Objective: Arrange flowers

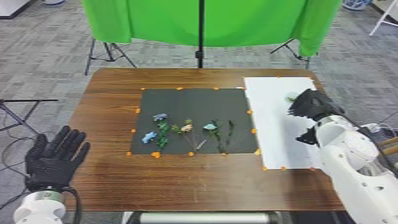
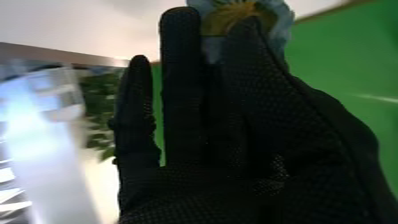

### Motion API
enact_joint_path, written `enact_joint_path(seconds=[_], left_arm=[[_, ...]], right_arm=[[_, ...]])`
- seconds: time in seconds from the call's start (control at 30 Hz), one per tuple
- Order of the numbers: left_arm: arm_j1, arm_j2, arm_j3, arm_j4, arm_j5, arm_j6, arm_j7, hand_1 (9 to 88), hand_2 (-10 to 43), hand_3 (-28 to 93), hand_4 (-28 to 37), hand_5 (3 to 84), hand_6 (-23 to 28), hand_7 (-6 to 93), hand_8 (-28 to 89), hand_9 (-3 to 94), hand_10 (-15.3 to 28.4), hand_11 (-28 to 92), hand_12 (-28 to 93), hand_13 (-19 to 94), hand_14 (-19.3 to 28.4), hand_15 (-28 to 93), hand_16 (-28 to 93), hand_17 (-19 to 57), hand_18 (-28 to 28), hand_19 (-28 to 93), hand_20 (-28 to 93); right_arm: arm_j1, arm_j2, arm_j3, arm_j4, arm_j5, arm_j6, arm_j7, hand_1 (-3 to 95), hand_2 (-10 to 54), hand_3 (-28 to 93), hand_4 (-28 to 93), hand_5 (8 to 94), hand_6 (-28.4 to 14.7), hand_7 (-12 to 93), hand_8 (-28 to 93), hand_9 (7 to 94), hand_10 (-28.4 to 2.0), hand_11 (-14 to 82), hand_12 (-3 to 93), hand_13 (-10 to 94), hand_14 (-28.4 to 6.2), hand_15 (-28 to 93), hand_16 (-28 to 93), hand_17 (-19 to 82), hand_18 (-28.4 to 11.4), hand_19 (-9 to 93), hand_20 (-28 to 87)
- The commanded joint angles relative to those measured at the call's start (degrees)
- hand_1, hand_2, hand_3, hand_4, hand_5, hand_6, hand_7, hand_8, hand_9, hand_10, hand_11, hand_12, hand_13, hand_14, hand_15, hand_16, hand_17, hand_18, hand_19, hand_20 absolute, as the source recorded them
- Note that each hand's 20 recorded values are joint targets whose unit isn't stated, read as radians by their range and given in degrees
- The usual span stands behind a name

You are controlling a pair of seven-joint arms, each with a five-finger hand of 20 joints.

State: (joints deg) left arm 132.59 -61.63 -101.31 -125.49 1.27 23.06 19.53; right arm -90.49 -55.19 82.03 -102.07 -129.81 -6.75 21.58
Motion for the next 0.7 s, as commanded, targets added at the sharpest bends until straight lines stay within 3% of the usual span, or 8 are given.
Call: enact_joint_path(seconds=[0.03, 0.2, 0.3, 0.7], left_arm=[[-0.3, -0.31, 0.3, 0.26, 0.25, -0.05, -1.18, 28.6, 16.0, 69, -28.3, 49.6, 10.2, 11.7, -9, 45.5, 15.6, 22, 11, 40, 14.9, 39, -6, -5.8, 14.1, 39, 14], [-0.4, -0.14, 0.49, 0.53, 0.31, 0.18, -1.15, 28.7, 16.0, 69, -28.3, 49.6, 10.3, 11.6, -9, 45.5, 15.6, 22, 11, 40, 14.9, 39, -6, -5.8, 14.1, 39, 14], [-0.9, -0.18, 1.04, 0.71, 0.87, -0.13, -1.87, 28.7, 16.0, 69, -28.3, 49.6, 10.3, 11.5, -9, 45.5, 15.6, 22, 11, 40, 14.9, 39, -6, -5.8, 14.1, 39, 14], [-0.4, -0.12, 0.66, 0.79, 0.85, 0.42, -1.78, 28.7, 16.0, 69, -28.3, 49.6, 10.3, 11.1, -9, 45.4, 15.7, 22, 11, 40, 14.9, 39, -6, -5.9, 14.2, 39, 14]], right_arm=[[2.1, -0.3, -9.0, -6.0, -0.8, 0.3, -8.3, 63.1, -8.4, 66, -28, 72.8, 5.3, 18, -2, 75.3, -6.4, 4.6, 25.1, 68, -3.8, 19, 44, 26, -15.6, 69, 42], [5.1, -4.6, -14.2, -3.0, -3.7, -0.7, -11.5, 62.6, -8.6, 68, -28, 70.7, 5.5, 17, -3, 74.2, -6.2, 5.4, 23.9, 67, -3.6, 19, 44, 26, -15.5, 69, 42], [5.1, -6.2, -15.7, -2.3, -5.8, -0.9, -12.4, 62.5, -9.0, 67, -28, 69.9, 5.7, 17, -4, 73.8, -6.1, 5.7, 23.5, 67, -3.6, 19, 43, 26, -15.4, 69, 42], [5.5, -7.5, -18.9, -1.4, -6.9, -7.0, -10.1, 62.0, -9.2, 67, -28, 66.0, 5.6, 15, -7, 70.6, -6.7, 7.8, 20.6, 66, -3.9, 19, 43, 25, -16.0, 69, 41]])
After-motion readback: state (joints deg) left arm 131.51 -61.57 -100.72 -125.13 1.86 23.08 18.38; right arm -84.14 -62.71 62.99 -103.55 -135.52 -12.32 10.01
